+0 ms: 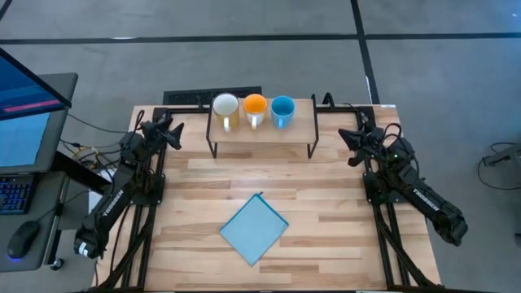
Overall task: Stack small to large cups/mugs on shelf
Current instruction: Return to Home Position
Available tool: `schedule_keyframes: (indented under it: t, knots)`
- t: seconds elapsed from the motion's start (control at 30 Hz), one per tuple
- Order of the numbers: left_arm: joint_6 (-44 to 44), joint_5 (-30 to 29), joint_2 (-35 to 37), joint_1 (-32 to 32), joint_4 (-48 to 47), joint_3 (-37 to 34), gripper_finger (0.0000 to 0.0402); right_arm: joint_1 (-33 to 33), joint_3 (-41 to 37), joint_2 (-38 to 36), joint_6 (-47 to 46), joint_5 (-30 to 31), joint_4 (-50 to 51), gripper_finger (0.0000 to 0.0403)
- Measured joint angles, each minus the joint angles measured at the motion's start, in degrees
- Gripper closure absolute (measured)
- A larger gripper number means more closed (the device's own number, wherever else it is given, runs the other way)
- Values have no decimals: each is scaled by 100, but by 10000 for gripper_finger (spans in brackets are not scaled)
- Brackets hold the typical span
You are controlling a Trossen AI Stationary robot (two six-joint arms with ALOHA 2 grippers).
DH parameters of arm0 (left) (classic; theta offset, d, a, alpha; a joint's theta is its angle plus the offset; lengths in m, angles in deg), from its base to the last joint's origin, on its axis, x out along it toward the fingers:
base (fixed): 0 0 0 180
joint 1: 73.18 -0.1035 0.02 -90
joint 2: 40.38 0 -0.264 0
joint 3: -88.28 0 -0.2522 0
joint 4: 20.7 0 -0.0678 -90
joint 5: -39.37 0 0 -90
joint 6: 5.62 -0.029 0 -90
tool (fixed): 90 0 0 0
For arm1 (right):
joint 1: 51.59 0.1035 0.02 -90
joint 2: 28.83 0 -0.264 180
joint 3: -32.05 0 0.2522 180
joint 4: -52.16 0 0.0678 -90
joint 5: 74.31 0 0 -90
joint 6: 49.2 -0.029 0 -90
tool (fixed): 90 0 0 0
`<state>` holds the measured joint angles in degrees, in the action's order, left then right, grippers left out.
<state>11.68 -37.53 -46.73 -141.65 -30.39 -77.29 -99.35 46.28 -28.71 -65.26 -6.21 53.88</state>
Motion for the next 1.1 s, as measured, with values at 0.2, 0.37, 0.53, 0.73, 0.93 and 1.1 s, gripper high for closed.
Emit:
schedule_keyframes:
  t: [0.2, 0.37, 0.53, 0.73, 0.93, 1.1]
  knots:
    - [64, -49, -3, 0, -23, -2, 93, 0, 0, 0, -65, 135, 419, 381]
    - [212, -18, -62, 0, -24, -4, 93, 0, 0, 0, -438, 267, 650, 381]
    - [229, 197, -60, 1, 28, -7, 93, 0, -2, 0, -452, 425, 276, 381]
    - [341, 522, 290, 1, 649, -9, 93, 0, -2, 0, -455, 426, -391, 381]
    - [551, 640, 602, 1, 668, 16, 93, 2, -2, 0, -591, 423, -581, 381]
    - [305, 745, 618, 0, 609, 81, 93, 4, -2, 0, -606, 424, -664, 381]
